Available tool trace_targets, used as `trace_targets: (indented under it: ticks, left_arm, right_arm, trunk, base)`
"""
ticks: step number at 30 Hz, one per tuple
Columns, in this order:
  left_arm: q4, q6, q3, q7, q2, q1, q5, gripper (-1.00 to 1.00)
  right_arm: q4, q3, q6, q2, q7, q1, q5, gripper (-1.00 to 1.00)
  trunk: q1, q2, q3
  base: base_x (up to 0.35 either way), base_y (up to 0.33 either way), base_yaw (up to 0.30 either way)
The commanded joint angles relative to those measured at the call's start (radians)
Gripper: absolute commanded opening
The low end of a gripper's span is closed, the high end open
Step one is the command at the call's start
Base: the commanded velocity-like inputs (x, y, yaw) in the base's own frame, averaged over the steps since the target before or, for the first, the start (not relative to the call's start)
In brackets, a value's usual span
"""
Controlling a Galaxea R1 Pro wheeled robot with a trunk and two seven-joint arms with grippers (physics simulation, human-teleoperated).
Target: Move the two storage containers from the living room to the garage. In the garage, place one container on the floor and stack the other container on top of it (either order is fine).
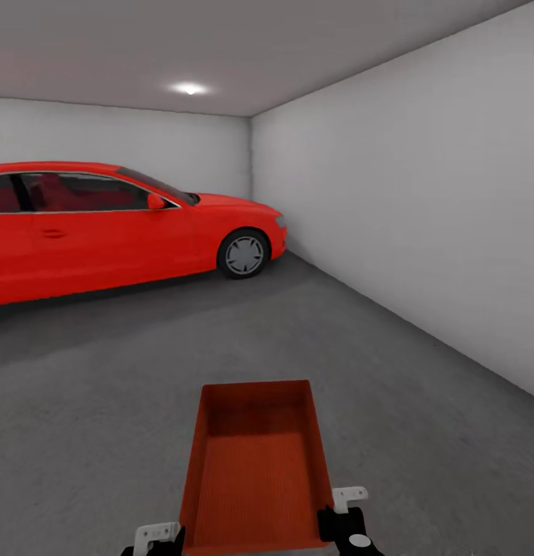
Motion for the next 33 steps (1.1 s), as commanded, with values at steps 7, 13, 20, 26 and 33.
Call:
trace_targets:
  ticks: [7, 13, 20, 26, 33]
  left_arm:
    - [0.002, 0.0, 0.018, 0.002, 0.012, 0.0, 0.0, -1.0]
    - [0.001, 0.0, 0.018, 0.002, 0.011, 0.0, 0.0, -1.0]
    - [0.001, 0.0, 0.018, 0.002, 0.012, 0.0, 0.0, -1.0]
    - [0.002, 0.0, 0.018, 0.002, 0.012, 0.0, 0.0, -1.0]
    - [0.002, 0.0, 0.018, 0.002, 0.011, 0.0, 0.0, -1.0]
  right_arm:
    - [-0.01, -0.045, -0.002, 0.0, -0.007, -0.002, 0.006, -1.0]
    - [-0.01, -0.045, -0.002, 0.0, -0.008, -0.002, 0.006, -1.0]
    - [-0.01, -0.045, -0.002, -0.001, -0.008, -0.002, 0.006, -1.0]
    - [-0.01, -0.045, -0.002, 0.0, -0.008, -0.002, 0.006, -1.0]
    - [-0.01, -0.045, -0.002, -0.001, -0.008, -0.002, 0.006, -1.0]
  trunk:
    - [0.0, -0.001, 0.002]
    - [0.0, -0.001, 0.005]
    - [0.0, -0.001, 0.008]
    - [0.0, -0.001, 0.01]
    - [0.0, -0.001, 0.013]
  base:
    - [0.0, 0.0, -0.265]
    - [0.0, 0.0, -0.265]
    - [0.0, 0.0, -0.265]
    - [0.0, 0.0, -0.265]
    - [0.0, 0.0, -0.265]
